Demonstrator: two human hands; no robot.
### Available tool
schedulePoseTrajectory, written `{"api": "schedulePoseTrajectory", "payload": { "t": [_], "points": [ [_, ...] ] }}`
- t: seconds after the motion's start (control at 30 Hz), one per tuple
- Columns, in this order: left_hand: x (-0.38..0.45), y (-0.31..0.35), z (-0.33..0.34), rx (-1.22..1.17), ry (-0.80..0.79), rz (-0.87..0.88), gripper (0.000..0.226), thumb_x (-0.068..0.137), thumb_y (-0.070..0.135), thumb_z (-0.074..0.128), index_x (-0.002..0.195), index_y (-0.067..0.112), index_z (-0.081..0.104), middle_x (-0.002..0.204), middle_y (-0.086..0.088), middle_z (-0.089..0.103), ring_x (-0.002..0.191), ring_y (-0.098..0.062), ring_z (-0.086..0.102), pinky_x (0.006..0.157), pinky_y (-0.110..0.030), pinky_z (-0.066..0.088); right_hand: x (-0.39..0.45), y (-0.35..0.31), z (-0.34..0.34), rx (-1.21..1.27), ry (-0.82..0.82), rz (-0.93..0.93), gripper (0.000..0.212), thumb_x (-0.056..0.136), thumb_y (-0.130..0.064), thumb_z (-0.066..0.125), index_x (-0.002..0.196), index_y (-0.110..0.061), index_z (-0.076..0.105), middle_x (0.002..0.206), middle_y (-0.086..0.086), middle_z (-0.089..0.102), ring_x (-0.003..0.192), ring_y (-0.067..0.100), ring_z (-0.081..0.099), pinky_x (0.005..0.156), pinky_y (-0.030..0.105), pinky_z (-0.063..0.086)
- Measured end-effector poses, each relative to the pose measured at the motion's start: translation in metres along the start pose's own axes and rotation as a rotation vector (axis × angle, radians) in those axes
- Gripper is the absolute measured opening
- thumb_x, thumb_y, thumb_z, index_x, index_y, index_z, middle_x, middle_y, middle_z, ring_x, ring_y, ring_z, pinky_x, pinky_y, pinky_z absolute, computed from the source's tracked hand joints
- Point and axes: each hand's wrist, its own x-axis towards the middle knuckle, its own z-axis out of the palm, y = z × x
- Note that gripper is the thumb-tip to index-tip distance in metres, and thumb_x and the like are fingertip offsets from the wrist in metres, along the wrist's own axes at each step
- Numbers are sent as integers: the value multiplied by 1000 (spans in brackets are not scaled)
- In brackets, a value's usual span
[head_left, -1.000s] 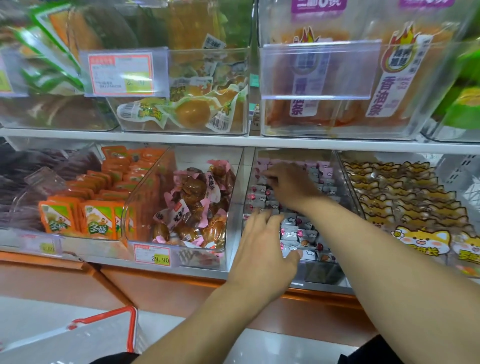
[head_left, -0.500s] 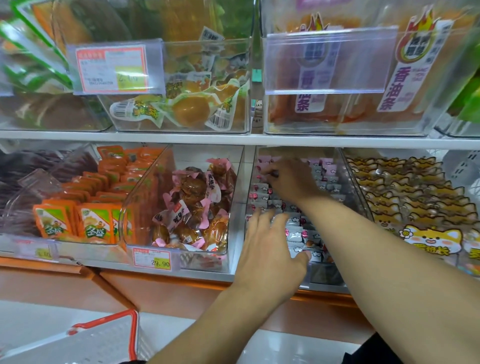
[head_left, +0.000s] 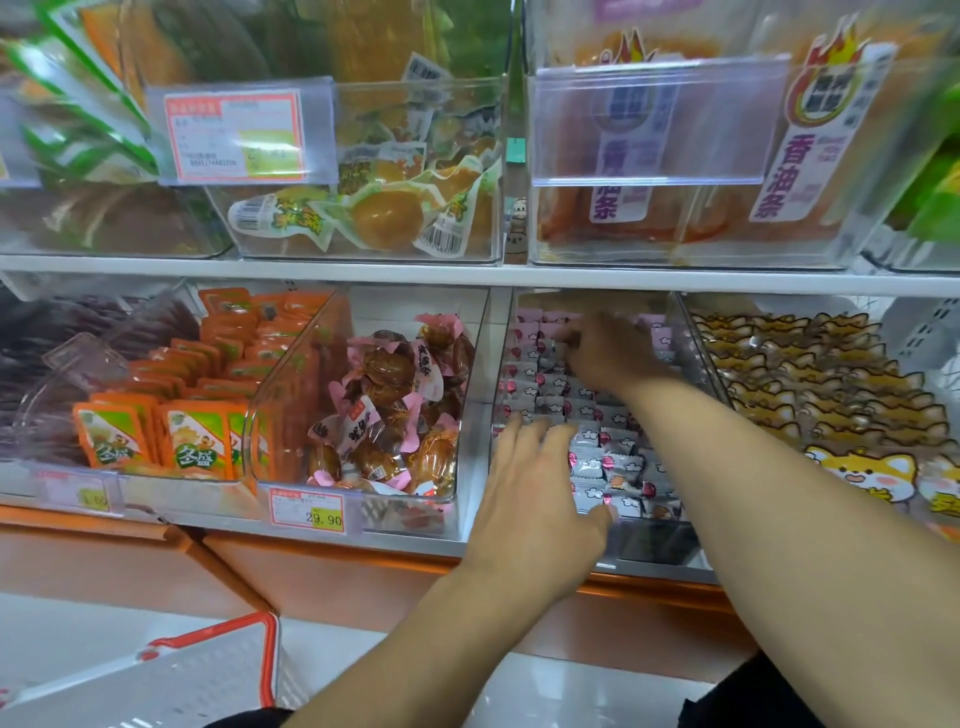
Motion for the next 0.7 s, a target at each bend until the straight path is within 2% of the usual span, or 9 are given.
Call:
{"api": "schedulePoseTrajectory", "payload": {
  "t": [0.07, 0.2, 0.37, 0.43, 0.5, 0.53, 0.57, 0.63, 0.7],
  "points": [
    [-1, 0, 0, 0, 5, 3, 79, 88, 44, 71, 152, 31, 28, 160, 9, 23, 152, -10, 2, 121, -31, 12, -4, 1, 3, 22, 19, -5, 21, 100, -22, 61, 116, -24, 74, 125, 0, 72, 123, 26, 60, 118, 51, 22],
    [-2, 1, 1, -1, 35, 12, 76, 88, 46, 71, 151, 34, 30, 158, 11, 26, 151, -9, 5, 118, -28, 11, -5, -1, 5, 149, 91, -29, 13, 98, -28, 66, 97, -26, 78, 104, -6, 78, 102, 18, 69, 110, 49, 39],
    [-1, 1, 0, -29, 32, 19, 73, 89, 42, 72, 150, 33, 34, 155, 11, 31, 150, -10, 9, 119, -27, 14, -6, -6, 9, 47, 110, -13, 18, 100, -26, 60, 98, -25, 78, 104, -6, 76, 105, 19, 67, 105, 44, 43],
    [0, 2, -2, -35, 37, 18, 71, 89, 41, 72, 149, 32, 36, 153, 11, 33, 148, -9, 13, 117, -24, 16, -6, -9, 7, 180, 169, -8, 23, 101, -18, 55, 89, -20, 74, 96, -5, 74, 95, 12, 67, 91, 28, 49],
    [0, 3, -4, -57, 59, 22, 69, 88, 39, 73, 147, 31, 38, 149, 11, 36, 143, -7, 22, 113, -20, 20, -4, -13, 0, 403, 276, 42, 25, 102, -10, 52, 84, -18, 68, 88, -9, 68, 78, -7, 61, 68, 4, 41],
    [0, 4, -6, -77, 76, 22, 67, 88, 38, 72, 147, 30, 40, 147, 12, 37, 140, -6, 26, 111, -18, 21, -4, -14, -6, 477, 348, 84, 20, 102, -9, 52, 89, -16, 67, 88, -9, 65, 75, -7, 58, 66, 1, 38],
    [0, 5, -7, -105, 100, 23, 65, 89, 36, 72, 146, 31, 41, 146, 13, 40, 137, -4, 31, 111, -18, 24, -4, -15, -12, 521, 408, 129, 14, 102, -9, 53, 99, -10, 67, 90, -7, 62, 76, -2, 56, 68, 1, 36],
    [1, 8, -13, -190, 174, 31, 58, 89, 33, 72, 141, 33, 45, 140, 18, 46, 130, 1, 39, 112, -22, 32, -4, -15, -22, 524, 440, 204, 21, 101, -11, 54, 117, -2, 65, 100, 3, 64, 89, 17, 60, 73, 9, 37],
    [3, 10, -21, -291, 286, 40, 48, 91, 31, 71, 134, 34, 50, 133, 21, 52, 122, 5, 46, 111, -27, 40, -8, -13, -29, 608, 399, 275, 32, 103, -20, 53, 130, -4, 60, 126, 13, 64, 114, 29, 61, 99, 23, 42]
  ]
}}
